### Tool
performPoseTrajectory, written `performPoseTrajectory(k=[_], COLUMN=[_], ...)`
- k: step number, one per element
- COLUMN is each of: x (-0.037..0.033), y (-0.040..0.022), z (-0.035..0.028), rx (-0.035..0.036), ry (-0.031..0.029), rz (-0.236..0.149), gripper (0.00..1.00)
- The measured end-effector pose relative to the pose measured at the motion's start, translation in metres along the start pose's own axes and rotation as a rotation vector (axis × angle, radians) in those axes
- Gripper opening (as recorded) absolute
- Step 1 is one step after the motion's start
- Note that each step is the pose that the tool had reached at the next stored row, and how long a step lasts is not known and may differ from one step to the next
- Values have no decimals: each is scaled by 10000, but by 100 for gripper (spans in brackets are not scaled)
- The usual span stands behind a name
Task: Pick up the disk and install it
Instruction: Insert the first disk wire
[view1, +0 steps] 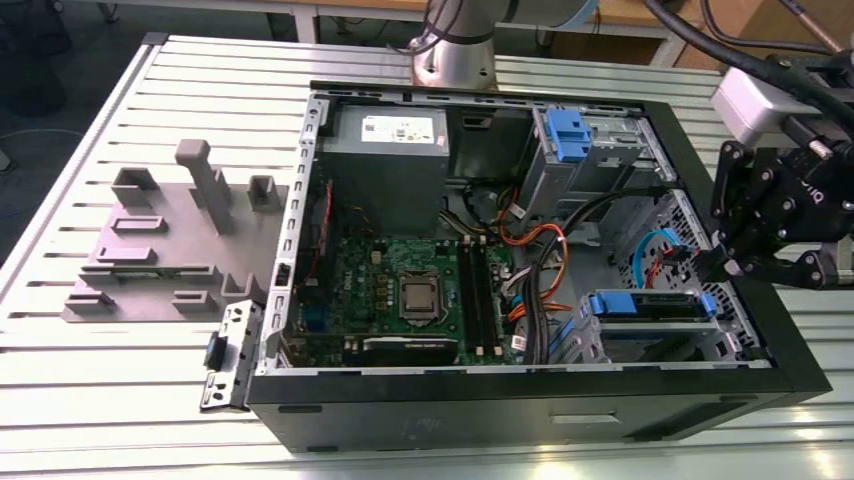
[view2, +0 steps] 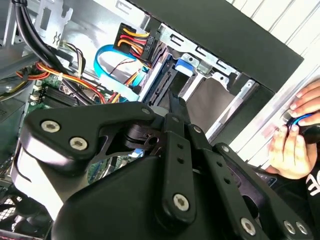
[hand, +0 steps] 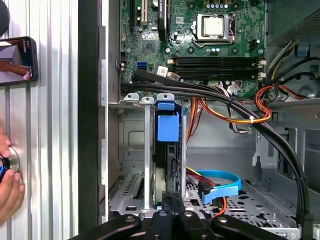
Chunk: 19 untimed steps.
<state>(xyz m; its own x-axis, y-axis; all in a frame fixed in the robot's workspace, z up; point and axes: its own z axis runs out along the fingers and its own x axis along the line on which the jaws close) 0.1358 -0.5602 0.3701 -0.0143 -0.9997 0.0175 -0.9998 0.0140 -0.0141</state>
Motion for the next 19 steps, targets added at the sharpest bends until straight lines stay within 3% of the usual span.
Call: performPoseTrajectory(k=[8,19], x=[-49,-183], y=[-63,-162], z=[1,5], rx=[0,-11], ry=[-1,-1], rz=[-2,-8], gripper=[11,11])
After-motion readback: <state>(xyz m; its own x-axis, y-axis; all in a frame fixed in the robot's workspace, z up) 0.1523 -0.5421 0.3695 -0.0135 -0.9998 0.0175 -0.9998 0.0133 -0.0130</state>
